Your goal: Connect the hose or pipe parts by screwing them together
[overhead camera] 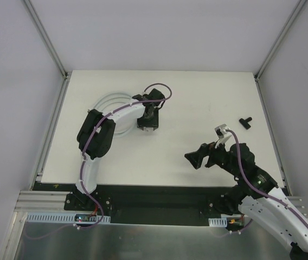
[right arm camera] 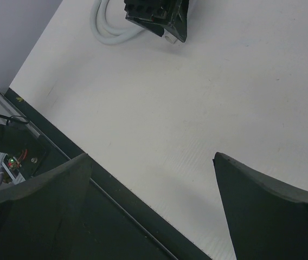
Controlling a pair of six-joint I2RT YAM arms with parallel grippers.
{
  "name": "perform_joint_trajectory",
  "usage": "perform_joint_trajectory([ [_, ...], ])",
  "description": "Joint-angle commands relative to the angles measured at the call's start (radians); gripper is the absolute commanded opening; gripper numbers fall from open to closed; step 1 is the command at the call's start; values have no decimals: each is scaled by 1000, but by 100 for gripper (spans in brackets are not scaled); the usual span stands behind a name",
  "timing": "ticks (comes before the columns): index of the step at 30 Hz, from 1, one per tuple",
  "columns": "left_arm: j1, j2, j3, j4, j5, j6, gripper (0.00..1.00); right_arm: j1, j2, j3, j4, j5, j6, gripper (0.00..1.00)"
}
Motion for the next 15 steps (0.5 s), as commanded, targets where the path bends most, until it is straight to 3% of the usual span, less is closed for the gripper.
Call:
perform_joint_trajectory([
  [1,9,-66,2,-2,3,-14,57,2,-29,2,38,-1,31,99],
  [7,43,-22,68,-3,19,29,59,2,-56,5,7,7,29,99],
  [15,49,1,63,-9,68,36,50,0,-56,14,-20,27,17,99],
])
